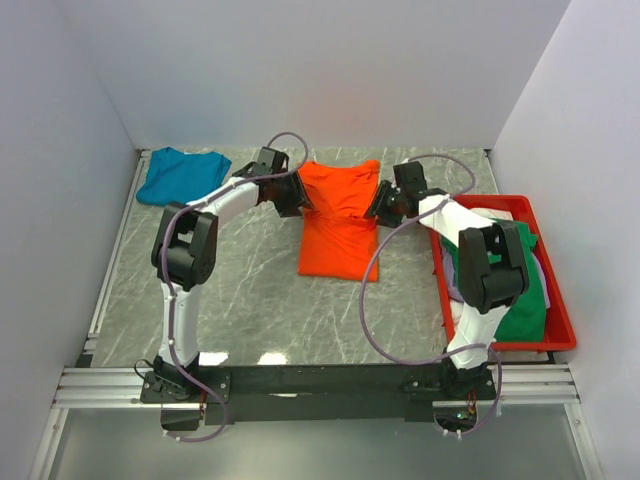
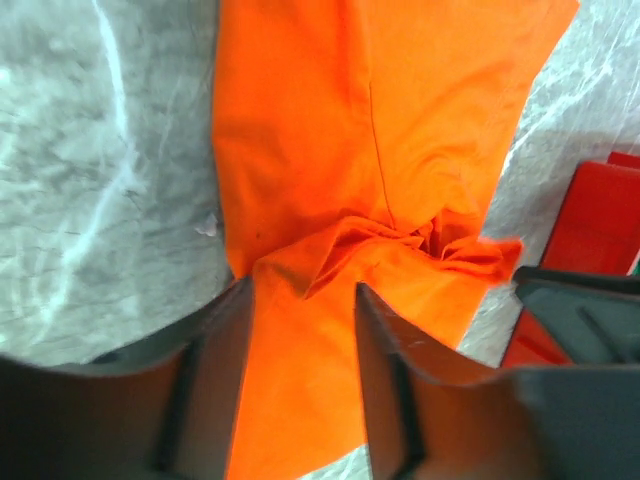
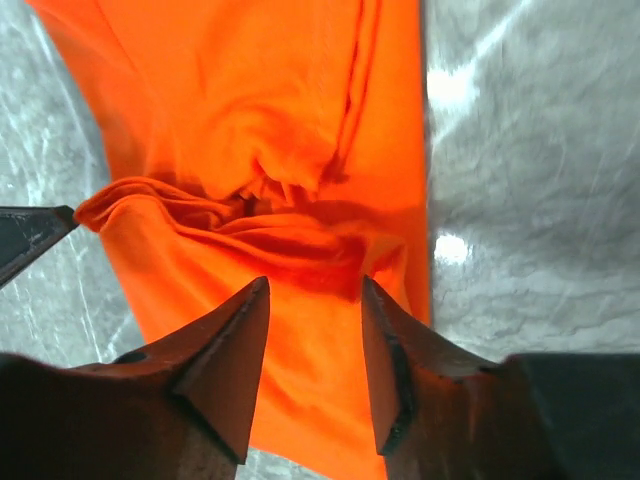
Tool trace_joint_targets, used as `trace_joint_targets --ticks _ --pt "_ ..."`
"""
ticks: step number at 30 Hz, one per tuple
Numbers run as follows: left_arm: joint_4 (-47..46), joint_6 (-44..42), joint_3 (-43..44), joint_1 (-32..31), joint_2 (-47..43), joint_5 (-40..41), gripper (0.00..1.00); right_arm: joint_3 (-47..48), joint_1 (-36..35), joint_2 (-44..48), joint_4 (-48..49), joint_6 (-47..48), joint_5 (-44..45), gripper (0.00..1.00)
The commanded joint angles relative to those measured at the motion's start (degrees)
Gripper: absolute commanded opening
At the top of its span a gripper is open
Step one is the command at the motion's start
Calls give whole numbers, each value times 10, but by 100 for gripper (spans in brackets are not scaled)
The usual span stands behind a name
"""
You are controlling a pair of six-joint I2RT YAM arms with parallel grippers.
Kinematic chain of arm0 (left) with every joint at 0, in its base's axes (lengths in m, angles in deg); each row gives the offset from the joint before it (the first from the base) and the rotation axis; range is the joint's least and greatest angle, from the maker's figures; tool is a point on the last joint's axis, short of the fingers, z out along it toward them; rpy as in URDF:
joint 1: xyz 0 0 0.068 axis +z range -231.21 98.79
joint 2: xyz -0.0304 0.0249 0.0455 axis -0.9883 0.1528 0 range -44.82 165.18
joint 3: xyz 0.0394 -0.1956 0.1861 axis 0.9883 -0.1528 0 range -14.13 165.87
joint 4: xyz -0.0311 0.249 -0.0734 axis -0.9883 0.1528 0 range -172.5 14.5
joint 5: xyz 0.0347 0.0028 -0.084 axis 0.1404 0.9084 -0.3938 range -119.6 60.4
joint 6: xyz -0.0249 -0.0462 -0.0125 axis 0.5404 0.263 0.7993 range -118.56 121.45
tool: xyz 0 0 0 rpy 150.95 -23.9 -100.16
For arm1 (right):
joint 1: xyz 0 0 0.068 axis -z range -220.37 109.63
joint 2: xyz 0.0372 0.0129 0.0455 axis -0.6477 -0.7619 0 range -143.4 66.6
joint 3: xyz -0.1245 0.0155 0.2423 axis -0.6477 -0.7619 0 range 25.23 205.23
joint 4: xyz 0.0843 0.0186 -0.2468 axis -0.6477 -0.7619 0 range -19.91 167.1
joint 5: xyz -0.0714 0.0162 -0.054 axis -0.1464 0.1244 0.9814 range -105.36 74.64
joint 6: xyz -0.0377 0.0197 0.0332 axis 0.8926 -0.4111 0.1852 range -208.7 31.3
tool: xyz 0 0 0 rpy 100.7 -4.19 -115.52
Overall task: Fold and stack the t-shirts
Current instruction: Fold the tshirt
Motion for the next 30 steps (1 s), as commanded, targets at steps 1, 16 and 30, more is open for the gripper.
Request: trace_joint_targets --ticks 1,16,30 --pt "11 -36 22 4 -50 15 53 31 3 25 -12 25 14 51" --pt "-104 29 -207 -87 -162 11 6 -20 -73 52 -24 34 83 47" --pt "-169 43 -319 -118 -133 25 1 160 -54 -133 -102 63 114 46"
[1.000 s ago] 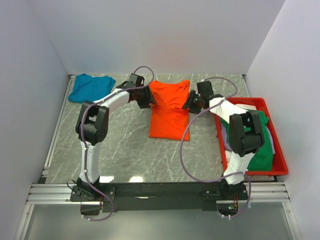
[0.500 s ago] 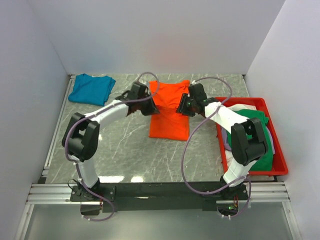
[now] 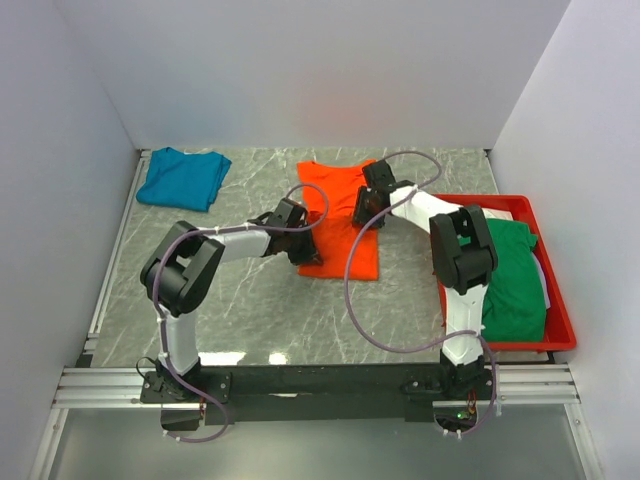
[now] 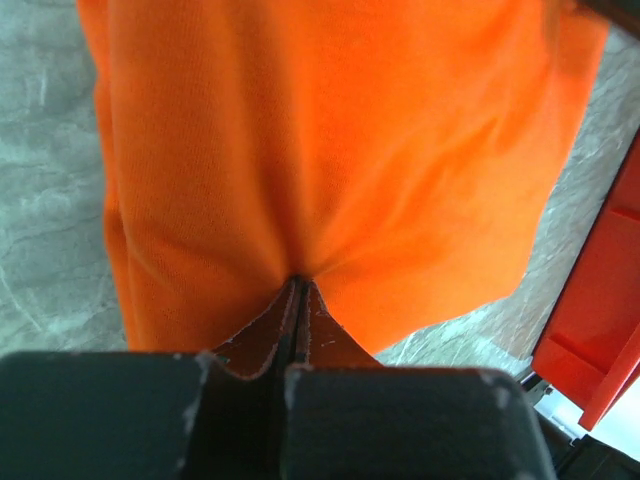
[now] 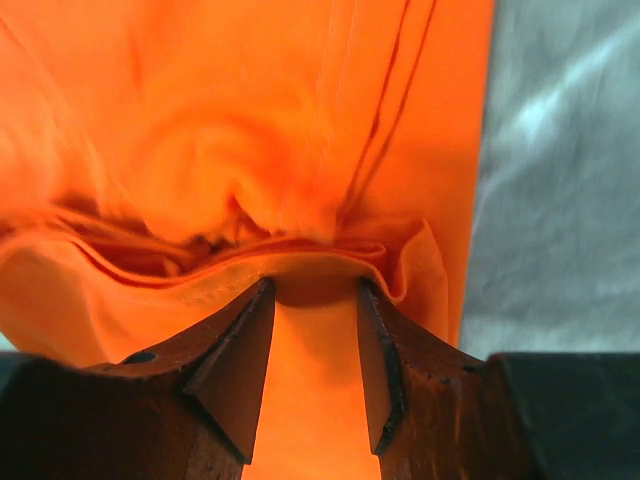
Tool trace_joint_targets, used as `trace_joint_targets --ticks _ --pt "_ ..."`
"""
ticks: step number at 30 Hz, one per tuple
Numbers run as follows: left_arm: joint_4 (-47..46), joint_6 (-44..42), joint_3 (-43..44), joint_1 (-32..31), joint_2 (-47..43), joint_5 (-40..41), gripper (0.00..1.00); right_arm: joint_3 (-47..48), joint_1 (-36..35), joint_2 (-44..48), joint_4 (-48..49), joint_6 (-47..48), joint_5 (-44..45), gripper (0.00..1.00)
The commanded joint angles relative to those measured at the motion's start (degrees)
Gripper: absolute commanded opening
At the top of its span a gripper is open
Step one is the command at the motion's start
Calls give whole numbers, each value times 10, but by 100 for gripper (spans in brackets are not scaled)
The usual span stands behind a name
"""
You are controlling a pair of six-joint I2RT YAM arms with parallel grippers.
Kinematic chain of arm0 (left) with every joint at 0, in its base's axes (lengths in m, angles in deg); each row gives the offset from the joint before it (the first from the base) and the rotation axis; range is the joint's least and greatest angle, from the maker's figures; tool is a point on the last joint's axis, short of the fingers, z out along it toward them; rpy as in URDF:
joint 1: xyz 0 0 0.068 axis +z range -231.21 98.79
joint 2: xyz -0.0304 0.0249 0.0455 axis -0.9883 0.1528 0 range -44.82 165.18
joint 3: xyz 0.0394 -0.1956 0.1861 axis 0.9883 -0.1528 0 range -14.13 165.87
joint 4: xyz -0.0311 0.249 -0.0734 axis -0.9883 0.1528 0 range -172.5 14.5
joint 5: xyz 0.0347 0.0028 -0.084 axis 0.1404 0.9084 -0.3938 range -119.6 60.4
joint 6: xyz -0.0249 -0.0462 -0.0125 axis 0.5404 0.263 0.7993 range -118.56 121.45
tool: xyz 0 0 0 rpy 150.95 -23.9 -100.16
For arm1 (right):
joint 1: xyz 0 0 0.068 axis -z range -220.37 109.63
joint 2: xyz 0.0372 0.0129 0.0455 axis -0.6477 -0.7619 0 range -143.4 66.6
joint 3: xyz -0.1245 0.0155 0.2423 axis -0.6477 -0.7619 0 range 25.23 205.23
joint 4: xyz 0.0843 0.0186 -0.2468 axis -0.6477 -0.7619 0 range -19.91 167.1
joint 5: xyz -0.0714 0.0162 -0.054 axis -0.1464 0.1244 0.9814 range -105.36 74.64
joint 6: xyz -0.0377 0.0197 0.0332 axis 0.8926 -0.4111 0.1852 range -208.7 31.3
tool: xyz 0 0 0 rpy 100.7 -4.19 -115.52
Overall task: Fold and stack the t-shirts
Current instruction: Fold the tshirt
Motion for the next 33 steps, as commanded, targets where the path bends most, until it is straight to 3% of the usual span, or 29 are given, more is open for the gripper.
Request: trace_joint_targets --ticks 1,11,18,25,33 --pt "-26 0 -30 -1 -13 11 1 47 15 -15 -28 11 21 46" --pt "-21 -4 -44 -2 -42 3 2 69 22 -10 -37 15 33 47" --pt "39 -26 65 13 -54 16 8 50 22 63 -30 8 38 47" --pt "81 -20 173 50 25 27 1 35 17 80 -18 -4 24 45" --pt "102 -27 255 74 89 26 1 32 13 73 -12 -1 4 44"
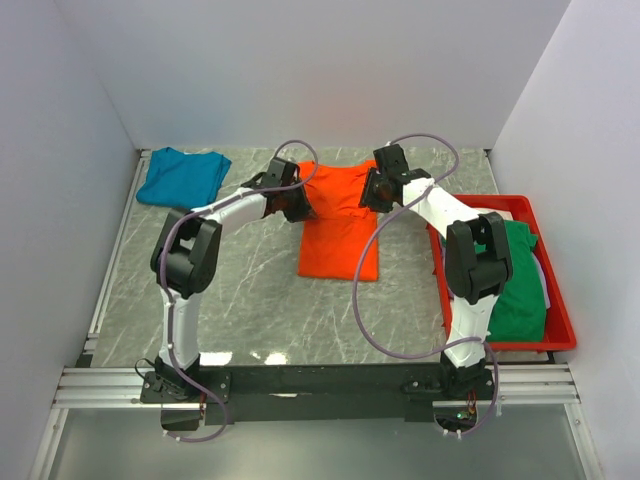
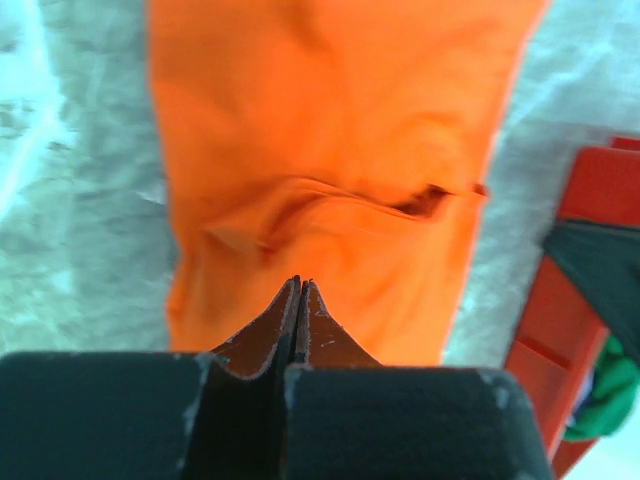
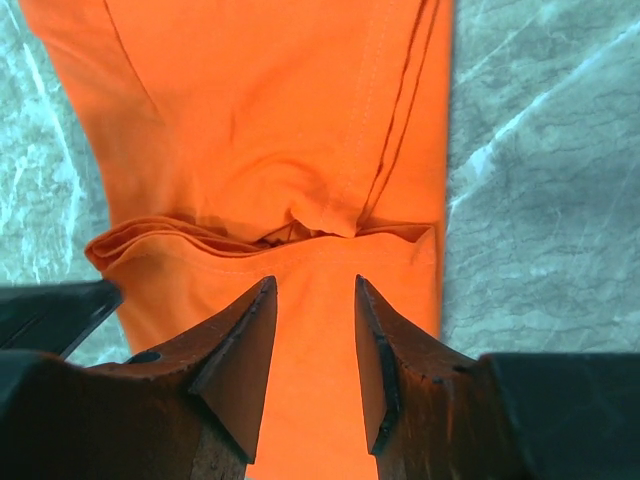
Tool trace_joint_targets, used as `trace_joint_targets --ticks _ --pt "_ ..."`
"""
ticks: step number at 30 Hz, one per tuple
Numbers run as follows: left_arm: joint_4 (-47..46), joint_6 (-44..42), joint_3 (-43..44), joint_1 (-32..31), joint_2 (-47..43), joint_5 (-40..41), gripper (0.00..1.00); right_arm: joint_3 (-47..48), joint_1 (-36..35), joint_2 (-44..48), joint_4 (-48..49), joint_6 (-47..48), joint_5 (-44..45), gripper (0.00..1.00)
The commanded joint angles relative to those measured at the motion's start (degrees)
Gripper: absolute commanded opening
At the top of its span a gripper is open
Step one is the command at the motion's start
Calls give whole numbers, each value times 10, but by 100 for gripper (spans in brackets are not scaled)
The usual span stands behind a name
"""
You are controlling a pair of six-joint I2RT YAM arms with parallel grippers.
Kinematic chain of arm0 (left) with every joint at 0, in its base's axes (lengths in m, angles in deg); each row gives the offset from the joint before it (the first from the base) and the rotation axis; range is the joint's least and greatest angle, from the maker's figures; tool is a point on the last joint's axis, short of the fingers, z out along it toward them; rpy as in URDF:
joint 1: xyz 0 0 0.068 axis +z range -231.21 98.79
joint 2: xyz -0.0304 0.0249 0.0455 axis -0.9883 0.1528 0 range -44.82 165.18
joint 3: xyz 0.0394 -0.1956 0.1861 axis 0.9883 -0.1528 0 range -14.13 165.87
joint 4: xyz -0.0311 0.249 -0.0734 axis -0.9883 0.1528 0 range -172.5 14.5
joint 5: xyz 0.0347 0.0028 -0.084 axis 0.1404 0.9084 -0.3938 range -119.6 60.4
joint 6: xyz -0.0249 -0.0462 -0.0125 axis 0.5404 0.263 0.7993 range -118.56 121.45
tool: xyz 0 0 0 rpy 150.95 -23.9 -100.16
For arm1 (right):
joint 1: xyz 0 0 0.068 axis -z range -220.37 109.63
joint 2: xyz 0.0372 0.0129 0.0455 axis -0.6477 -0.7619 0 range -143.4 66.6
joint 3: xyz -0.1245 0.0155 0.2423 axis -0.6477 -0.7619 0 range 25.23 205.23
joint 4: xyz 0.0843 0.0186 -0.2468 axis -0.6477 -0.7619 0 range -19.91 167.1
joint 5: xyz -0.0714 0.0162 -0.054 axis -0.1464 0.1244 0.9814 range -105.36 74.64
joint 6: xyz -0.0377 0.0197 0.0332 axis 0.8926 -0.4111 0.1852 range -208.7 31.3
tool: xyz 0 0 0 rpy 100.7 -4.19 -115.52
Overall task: Fold and stack the t-shirts
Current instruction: Fold the tshirt
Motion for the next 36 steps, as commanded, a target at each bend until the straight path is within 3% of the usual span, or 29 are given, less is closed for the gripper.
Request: trace_joint_targets --ticks 1,18,29,36 --pt "23 -15 37 5 19 2 1 -4 -6 9 15 -3 -7 44" --pt "57 -31 142 35 123 4 1 50 -13 -74 3 6 -34 43" --pt "43 -25 85 48 114 16 1 86 -13 -142 -16 15 -9 43" --pt "33 -29 20 58 80 21 1 14 -14 -116 12 3 -1 43"
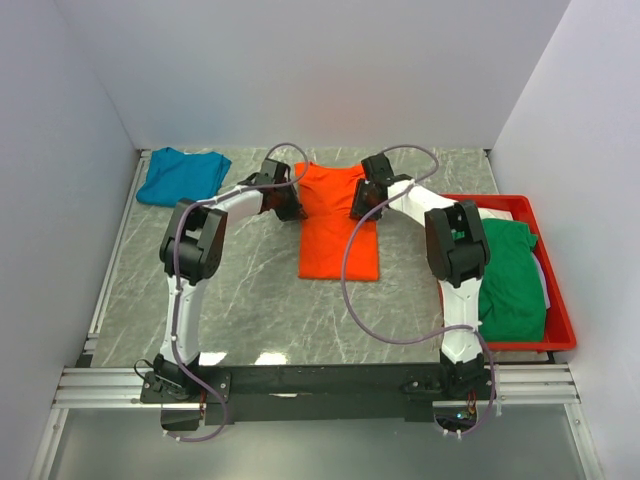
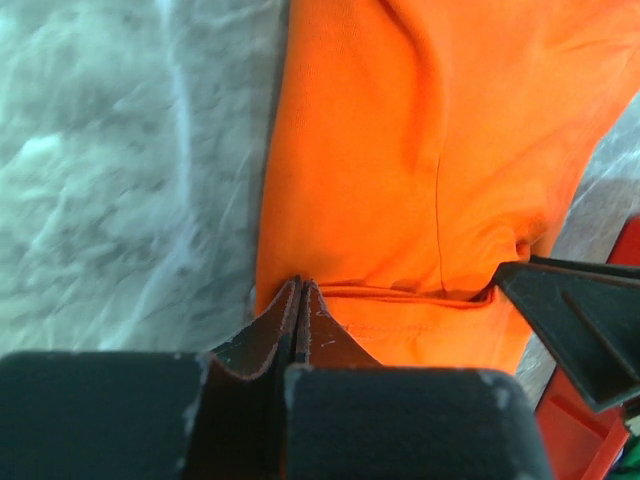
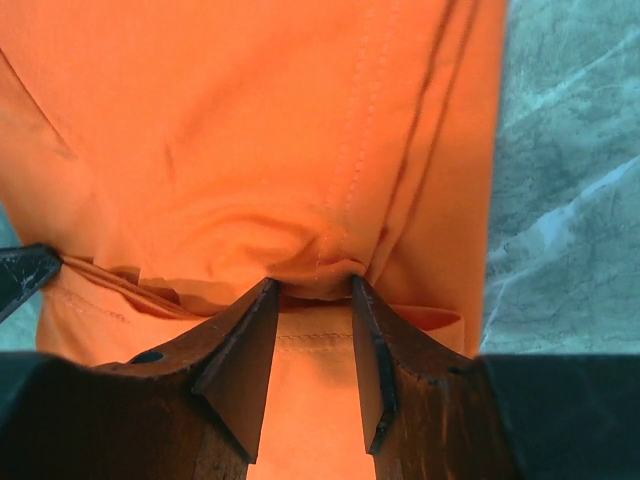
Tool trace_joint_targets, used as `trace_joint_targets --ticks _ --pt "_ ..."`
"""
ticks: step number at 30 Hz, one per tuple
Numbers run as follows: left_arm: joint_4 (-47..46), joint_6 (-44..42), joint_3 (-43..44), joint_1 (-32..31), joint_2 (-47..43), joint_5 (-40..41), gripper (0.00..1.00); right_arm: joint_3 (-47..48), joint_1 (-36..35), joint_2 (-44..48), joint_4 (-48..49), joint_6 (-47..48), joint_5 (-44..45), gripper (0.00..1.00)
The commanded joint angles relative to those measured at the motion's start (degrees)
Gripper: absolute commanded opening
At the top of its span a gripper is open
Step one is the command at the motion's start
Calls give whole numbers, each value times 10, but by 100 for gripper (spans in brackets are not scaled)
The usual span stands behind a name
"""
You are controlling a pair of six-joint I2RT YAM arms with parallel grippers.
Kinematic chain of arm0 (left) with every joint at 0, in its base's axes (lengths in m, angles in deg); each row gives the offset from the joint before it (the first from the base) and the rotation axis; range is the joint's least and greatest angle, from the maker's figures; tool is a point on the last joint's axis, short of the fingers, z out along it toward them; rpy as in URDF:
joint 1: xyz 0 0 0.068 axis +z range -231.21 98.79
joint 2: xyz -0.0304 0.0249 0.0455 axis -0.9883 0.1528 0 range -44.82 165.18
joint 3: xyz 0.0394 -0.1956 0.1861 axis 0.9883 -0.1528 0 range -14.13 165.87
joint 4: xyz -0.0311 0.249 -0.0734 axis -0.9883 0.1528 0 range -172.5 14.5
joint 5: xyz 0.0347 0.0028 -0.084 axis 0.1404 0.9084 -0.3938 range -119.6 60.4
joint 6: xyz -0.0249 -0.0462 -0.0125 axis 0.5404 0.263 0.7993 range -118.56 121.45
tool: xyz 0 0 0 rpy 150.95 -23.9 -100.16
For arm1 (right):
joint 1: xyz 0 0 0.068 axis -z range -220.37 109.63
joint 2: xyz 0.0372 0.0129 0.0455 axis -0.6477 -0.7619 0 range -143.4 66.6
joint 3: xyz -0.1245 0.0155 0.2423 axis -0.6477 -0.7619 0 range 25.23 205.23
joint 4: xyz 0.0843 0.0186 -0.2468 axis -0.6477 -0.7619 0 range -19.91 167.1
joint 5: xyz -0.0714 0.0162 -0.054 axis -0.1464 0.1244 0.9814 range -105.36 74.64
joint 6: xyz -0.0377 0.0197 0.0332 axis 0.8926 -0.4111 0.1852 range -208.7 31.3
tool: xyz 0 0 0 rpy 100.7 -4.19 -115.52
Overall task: Fold and stack the t-shirts
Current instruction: Fold the tshirt
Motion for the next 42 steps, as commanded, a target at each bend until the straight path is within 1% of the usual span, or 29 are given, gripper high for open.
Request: trace_joint_targets --ticks 1,7,12,16,20,25,28,30,31,33,36,37,39,42 --pt "32 -13 -45 9 -27 24 1 -43 -4 10 -1 -3 19 43" --pt "16 -14 -107 9 -73 29 1 -100 -21 50 25 -11 13 43" --pt "9 -18 -167 10 -126 35 1 -173 -35 99 60 -25 1 43" --pt "13 -24 -193 13 -161 37 1 -211 -43 135 74 -30 -6 43" --pt "2 -21 -240 13 -203 35 1 -253 -68 175 86 -42 -3 43" --pt "-1 -23 -276 14 -248 30 1 -300 -91 222 112 -64 -6 43" --pt "-3 -28 -287 15 -272 26 1 -300 -91 234 107 -62 13 43" --pt "2 -32 -284 15 -283 19 1 -272 -81 232 87 -50 33 45" --pt "2 -35 -283 15 -293 14 1 -249 -74 227 71 -46 33 45" --pt "2 -35 -285 15 -306 9 1 -233 -50 226 66 -36 33 45" --pt "-16 -27 -302 14 -333 -15 1 -194 -30 217 43 -22 54 45" --pt "-20 -25 -306 8 -339 -30 1 -182 -29 216 34 -21 62 45" --pt "-22 -23 -309 -5 -340 -37 1 -181 -29 220 34 -17 66 45" --pt "-34 -15 -319 -41 -341 -37 1 -205 -35 242 44 -22 61 45"
